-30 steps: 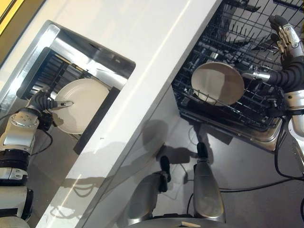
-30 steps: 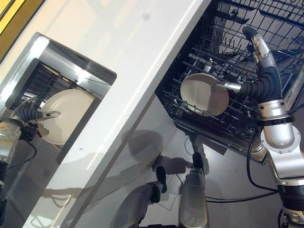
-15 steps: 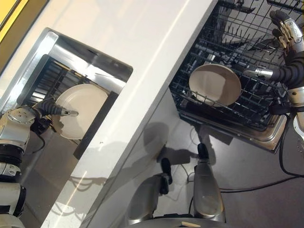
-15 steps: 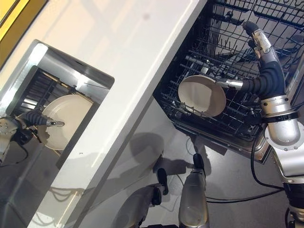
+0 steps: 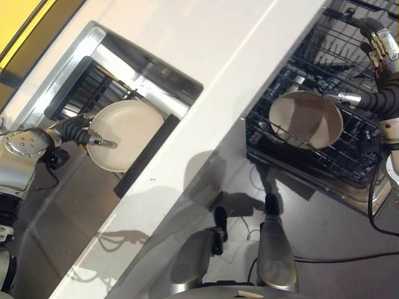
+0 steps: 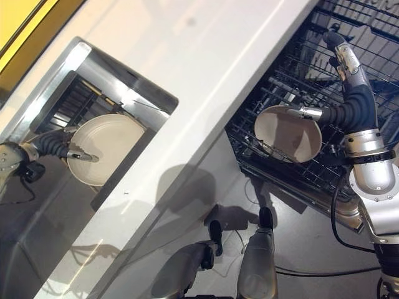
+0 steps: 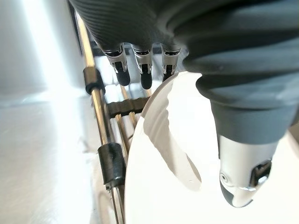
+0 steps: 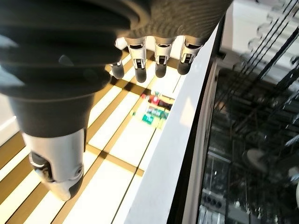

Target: Pick up plates and place into dishwasher.

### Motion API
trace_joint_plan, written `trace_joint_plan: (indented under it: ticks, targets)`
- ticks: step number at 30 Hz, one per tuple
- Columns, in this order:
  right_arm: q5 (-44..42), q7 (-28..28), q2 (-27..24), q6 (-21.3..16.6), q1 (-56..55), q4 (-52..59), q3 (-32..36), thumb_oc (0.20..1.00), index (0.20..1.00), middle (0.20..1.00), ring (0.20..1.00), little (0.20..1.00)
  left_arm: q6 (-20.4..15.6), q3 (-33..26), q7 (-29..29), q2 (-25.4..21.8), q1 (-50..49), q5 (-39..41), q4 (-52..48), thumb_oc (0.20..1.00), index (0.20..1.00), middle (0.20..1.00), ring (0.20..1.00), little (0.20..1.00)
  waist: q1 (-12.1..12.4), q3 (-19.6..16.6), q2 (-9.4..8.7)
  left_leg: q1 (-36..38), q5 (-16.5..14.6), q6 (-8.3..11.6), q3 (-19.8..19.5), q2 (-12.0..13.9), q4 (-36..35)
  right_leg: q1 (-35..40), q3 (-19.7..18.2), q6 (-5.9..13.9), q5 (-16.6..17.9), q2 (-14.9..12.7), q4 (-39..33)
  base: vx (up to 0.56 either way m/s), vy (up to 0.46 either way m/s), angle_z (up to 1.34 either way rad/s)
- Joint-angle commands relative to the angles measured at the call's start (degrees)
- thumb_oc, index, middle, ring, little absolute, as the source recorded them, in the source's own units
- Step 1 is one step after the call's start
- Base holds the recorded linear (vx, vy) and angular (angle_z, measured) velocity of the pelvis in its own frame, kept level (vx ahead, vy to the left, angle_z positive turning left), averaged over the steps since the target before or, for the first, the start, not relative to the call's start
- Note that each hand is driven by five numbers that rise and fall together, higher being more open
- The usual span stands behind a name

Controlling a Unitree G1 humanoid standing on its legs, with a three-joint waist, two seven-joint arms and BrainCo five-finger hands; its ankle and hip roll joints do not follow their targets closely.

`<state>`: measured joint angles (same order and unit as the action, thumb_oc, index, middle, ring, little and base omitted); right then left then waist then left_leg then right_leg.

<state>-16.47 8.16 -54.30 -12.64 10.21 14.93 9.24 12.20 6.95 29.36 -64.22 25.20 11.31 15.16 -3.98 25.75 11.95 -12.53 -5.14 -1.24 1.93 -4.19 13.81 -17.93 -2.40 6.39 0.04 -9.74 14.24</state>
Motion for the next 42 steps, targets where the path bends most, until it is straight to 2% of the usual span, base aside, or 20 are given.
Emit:
trace_joint_plan:
  ticks: [1,6,7,8,9,10,11,22,33,35,38,42]
  targets:
    - [-2.0,1.92,1.71,-5.09,-0.83,3.44,4.14,1.0,1.0,1.0,1.0,1.0,-5.06,4.04,3.45,1.27,-3.62,7.19,-20.26,1.0,1.0,1.0,1.0,1.0,-1.4,-3.6,-2.9,-1.48,1.29,-0.63,0.34,-1.49,-1.63,1.17,0.04,-0.75,-4.18,0.93,3.89,-0.05,-0.094,0.2]
    - [-2.49,2.66,2.39,-5.21,-2.0,3.45,4.57,1.0,1.0,1.0,1.0,1.0,-5.27,1.12,4.24,-0.21,-4.8,8.08,-24.9,1.0,1.0,1.0,1.0,1.0,-0.32,-4.43,-3.59,-0.92,1.5,-0.79,-0.55,-1.48,-2.19,2.19,1.25,-0.68,-4.25,0.83,3.53,-0.01,-0.086,0.13]
    - [-2.53,2.7,2.51,-5.14,-2.27,3.48,4.69,1.0,1.0,1.0,1.0,1.0,-4.97,0.58,4.57,-0.41,-5.18,7.76,-25.53,0.937,0.937,0.937,0.937,0.937,-0.19,-4.65,-3.72,-0.83,1.51,-0.81,-0.72,-1.49,-2.25,2.35,1.39,-0.67,-4.31,0.88,3.5,0.01,-0.058,-0.02]
    - [-2.58,2.71,2.61,-5.1,-2.46,3.57,4.71,1.0,1.0,1.0,1.0,1.0,-4.81,0.23,4.68,-0.44,-5.54,7.43,-25.91,0.649,0.649,0.649,0.649,0.649,-0.14,-4.8,-3.81,-0.79,1.54,-0.82,-0.82,-1.51,-2.26,2.46,1.47,-0.66,-4.31,0.9,3.44,0.01,-0.061,-0.02]
    - [-2.59,2.85,2.64,-4.92,-2.49,3.53,4.64,1.0,1.0,1.0,1.0,1.0,-4.88,-0.12,5.06,-0.49,-5.75,7.29,-26.16,0.482,0.482,0.482,0.482,0.482,0.03,-5.07,-3.99,-0.65,1.58,-0.82,-0.99,-1.47,-2.37,2.62,1.62,-0.6,-4.36,0.97,3.36,0.01,-0.051,-0.01]
    - [-2.68,2.96,2.57,-4.85,-2.5,3.45,4.57,1.0,1.0,1.0,1.0,1.0,-4.89,-0.39,5.18,-0.6,-5.96,7.47,-26.4,0.395,0.395,0.395,0.395,0.395,0.1,-5.17,-4.08,-0.59,1.56,-0.83,-1.06,-1.43,-2.39,2.7,1.69,-0.59,-4.42,0.99,3.37,0.02,-0.057,0.03]
    - [-2.65,3.2,2.62,-4.76,-2.56,3.34,4.32,1.0,1.0,1.0,1.0,1.0,-4.89,-0.67,5.15,-0.52,-6.3,7.36,-26.61,0.2,0.2,0.2,0.2,0.2,0.21,-5.33,-4.24,-0.48,1.52,-0.84,-1.1,-1.34,-2.35,2.88,1.78,-0.53,-4.54,0.99,3.38,0.02,-0.038,0.03]
    - [-4.13,4.06,2.64,-5.51,-4.83,3.47,5.15,1.0,1.0,1.0,1.0,1.0,-4.2,-3.29,6.36,-1.42,-8.72,7.43,-27.68,0.2,0.2,0.2,0.2,0.2,0.49,-5.73,-5.36,-0.44,1.4,-0.84,-1.11,-0.85,-2.17,3.36,2.35,-0.17,-4.55,1.02,2.93,0.01,-0.04,-0.01]
    - [-5.47,3.58,2.07,-6.4,-7.18,3.61,6.55,1.0,1.0,1.0,1.0,1.0,-4.57,-7.14,6.41,-1.45,-13.83,5.07,-28.07,0.2,0.2,0.2,0.2,0.2,0.9,-6.11,-5.54,-0.45,1.59,-0.66,-1.15,-0.7,-2.05,3.94,2.91,-0.02,-4.86,0.76,2.58,0.0,0.0,0.0]
    - [-5.48,3.73,2.04,-6.46,-7.19,3.59,6.49,1.0,1.0,1.0,1.0,1.0,-4.62,-7.7,5.12,-1.63,-14.15,4.65,-27.92,0.2,0.2,0.2,0.2,0.2,1.04,-6.1,-5.62,-0.4,1.64,-0.64,-1.25,-0.68,-2.11,4.07,3.07,-0.05,-4.9,0.75,2.52,0.0,0.0,0.0]
    - [-5.6,4.03,2.26,-6.41,-7.6,3.84,6.58,1.0,1.0,1.0,1.0,1.0,-4.42,-9.8,-2.18,-1.42,-15.33,3.65,-27.37,0.2,0.2,0.2,0.2,0.2,1.46,-6.44,-5.92,-0.17,1.73,-0.62,-1.43,-0.64,-2.39,4.5,3.4,-0.03,-5.06,0.79,2.23,0.0,0.0,0.0]
    - [-5.12,4.21,3.61,-6.22,-8.46,4.45,7.53,1.0,1.0,1.0,1.0,1.0,-8.21,-15.34,-11.13,-0.15,-17.99,1.87,-26.51,0.2,0.2,0.2,0.2,0.2,2.55,-7.05,-6.48,-0.02,1.7,-0.5,-1.84,-0.68,-2.43,5.21,4.16,-0.08,-5.48,0.64,1.92,0.0,-0.024,0.01]
